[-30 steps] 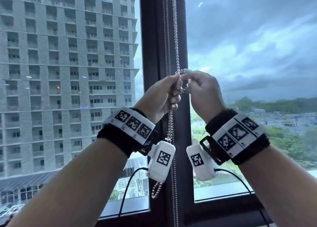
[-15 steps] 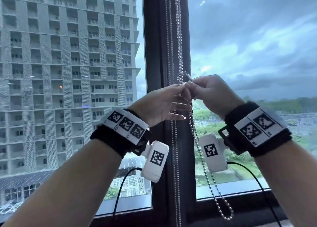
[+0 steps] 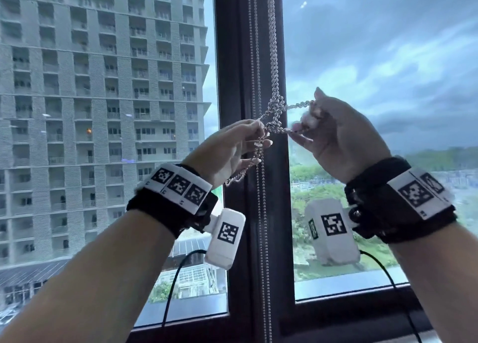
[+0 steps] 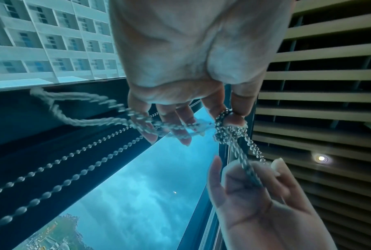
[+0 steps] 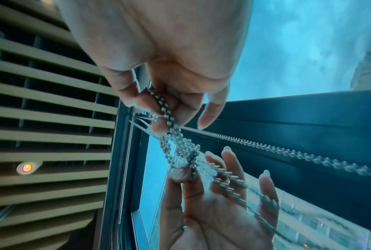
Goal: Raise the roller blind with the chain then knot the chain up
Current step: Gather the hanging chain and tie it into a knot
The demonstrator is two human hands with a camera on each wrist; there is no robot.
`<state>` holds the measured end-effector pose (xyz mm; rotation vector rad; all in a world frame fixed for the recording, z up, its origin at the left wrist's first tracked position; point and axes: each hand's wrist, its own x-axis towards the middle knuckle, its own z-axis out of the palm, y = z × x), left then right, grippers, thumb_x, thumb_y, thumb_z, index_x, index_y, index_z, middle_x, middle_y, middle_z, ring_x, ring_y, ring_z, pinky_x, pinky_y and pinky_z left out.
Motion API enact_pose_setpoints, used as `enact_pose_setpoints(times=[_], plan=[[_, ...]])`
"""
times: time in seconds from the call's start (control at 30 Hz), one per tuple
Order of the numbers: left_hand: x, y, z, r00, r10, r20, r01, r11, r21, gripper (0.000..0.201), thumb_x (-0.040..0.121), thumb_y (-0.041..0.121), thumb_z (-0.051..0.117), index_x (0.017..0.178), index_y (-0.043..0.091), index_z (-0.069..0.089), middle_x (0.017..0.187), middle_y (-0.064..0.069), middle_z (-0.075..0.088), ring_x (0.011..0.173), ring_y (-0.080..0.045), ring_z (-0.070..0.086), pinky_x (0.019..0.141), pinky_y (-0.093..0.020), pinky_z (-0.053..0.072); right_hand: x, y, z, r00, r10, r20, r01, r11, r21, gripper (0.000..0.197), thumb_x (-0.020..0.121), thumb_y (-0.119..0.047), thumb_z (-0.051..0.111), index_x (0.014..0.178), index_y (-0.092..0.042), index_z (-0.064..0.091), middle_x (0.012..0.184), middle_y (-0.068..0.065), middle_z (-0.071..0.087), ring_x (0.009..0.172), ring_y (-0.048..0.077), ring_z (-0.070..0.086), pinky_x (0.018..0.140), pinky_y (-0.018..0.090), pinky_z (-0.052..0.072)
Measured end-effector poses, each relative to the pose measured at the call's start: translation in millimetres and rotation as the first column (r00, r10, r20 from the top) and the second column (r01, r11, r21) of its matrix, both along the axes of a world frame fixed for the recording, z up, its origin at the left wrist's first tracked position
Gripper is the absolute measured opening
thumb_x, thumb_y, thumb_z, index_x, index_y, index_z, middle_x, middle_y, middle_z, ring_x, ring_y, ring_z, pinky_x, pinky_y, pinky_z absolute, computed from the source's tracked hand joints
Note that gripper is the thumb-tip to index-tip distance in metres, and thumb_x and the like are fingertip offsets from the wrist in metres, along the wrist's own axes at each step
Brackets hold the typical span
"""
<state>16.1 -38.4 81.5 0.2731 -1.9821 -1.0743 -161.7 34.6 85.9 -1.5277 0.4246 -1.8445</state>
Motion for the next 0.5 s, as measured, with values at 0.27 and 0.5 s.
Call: enact_pose_setpoints(times=[0.27, 0.5], plan=[[-8, 6, 4, 0.995, -0.005, 0.101, 0.018, 0.991, -0.131, 0.030, 0.091, 0.029, 0.044, 0.068, 0.031, 0.064, 0.079, 0.019, 0.062, 0.102, -0.011, 0.054, 0.106, -0.048, 0.031, -16, 10, -17, 0.997, -0.052, -0.058, 0.049, 0.998, -0.049, 0.020, 0.092, -0.016, 0.050, 0.072, -0.013, 0.055, 0.051, -0.006, 0.024, 0.043, 0.008, 0.022, 0.045, 0.017, 0.031], [-21, 2, -1, 0.994, 0.111, 0.004, -0.108, 0.979, -0.173, 0.018, 0.085, 0.038, 0.055, 0.079, 0.034, 0.071, 0.083, 0.019, 0.064, 0.087, -0.003, 0.054, 0.094, -0.040, 0.037, -11, 9, 4, 0.998, 0.056, -0.015, -0.057, 0.991, -0.117, 0.020, 0.097, -0.016, 0.041, 0.102, -0.013, 0.060, 0.059, -0.003, 0.045, 0.054, 0.010, 0.044, 0.067, 0.029, 0.055]])
